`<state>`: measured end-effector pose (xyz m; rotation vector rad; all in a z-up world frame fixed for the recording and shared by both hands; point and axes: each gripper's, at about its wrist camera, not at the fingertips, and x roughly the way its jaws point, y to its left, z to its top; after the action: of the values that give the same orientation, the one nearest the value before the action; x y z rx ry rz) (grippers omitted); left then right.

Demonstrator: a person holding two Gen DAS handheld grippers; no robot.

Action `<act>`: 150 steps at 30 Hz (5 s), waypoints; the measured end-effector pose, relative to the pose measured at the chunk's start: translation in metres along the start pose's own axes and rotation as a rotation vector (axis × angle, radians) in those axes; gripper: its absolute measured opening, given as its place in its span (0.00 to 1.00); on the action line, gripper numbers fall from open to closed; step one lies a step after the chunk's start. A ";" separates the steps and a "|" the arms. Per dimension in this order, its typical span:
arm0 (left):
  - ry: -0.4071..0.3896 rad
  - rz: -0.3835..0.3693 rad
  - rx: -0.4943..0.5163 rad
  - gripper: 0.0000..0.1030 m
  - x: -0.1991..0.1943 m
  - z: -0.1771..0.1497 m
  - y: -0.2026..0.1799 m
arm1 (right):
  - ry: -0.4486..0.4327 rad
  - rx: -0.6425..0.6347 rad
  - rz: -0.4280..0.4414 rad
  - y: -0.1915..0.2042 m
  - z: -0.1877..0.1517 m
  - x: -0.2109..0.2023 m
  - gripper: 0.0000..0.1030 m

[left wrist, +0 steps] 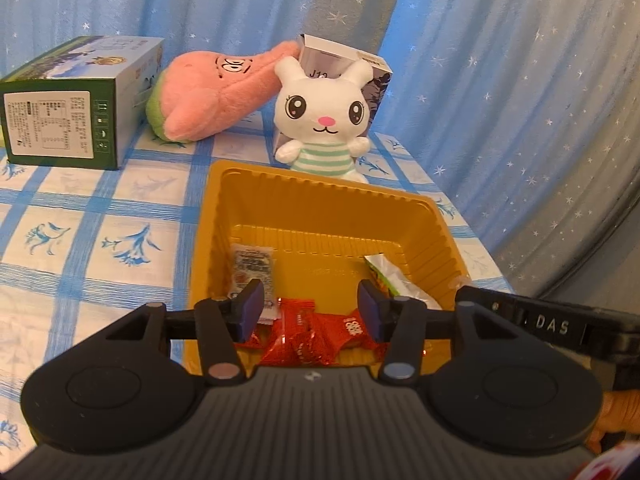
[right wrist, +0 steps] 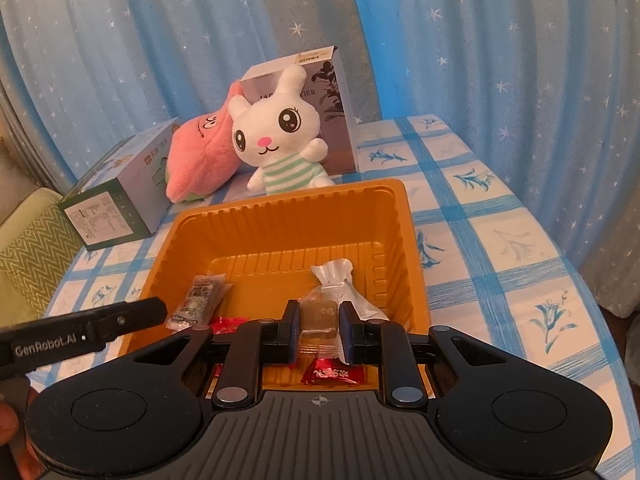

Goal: Organize snacks
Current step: 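Lower both candies into the orange tray and open both tools, then move both open tools back toward the green and yellow candies, then grasp the green-wrapped candy with the left tool while the right tool grasps the yellow candy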

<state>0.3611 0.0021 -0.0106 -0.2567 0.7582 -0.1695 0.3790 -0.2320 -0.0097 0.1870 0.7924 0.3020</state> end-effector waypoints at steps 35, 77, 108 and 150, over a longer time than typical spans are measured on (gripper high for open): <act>-0.037 0.078 0.005 0.66 -0.152 -0.094 -0.013 | -0.050 0.147 -0.004 0.012 -0.087 -0.141 0.74; 0.014 0.099 0.043 0.69 -0.246 -0.193 -0.041 | -0.004 0.041 -0.066 0.048 -0.192 -0.242 0.74; 0.111 0.101 0.063 0.69 -0.201 -0.208 -0.039 | 0.093 0.038 -0.106 0.032 -0.207 -0.204 0.74; 0.141 0.090 0.232 0.17 -0.078 -0.209 -0.054 | 0.071 0.094 -0.147 0.005 -0.196 -0.133 0.74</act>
<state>0.1570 -0.0656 -0.0895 0.0102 0.8803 -0.1896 0.1479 -0.2618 -0.0543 0.2062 0.8865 0.1328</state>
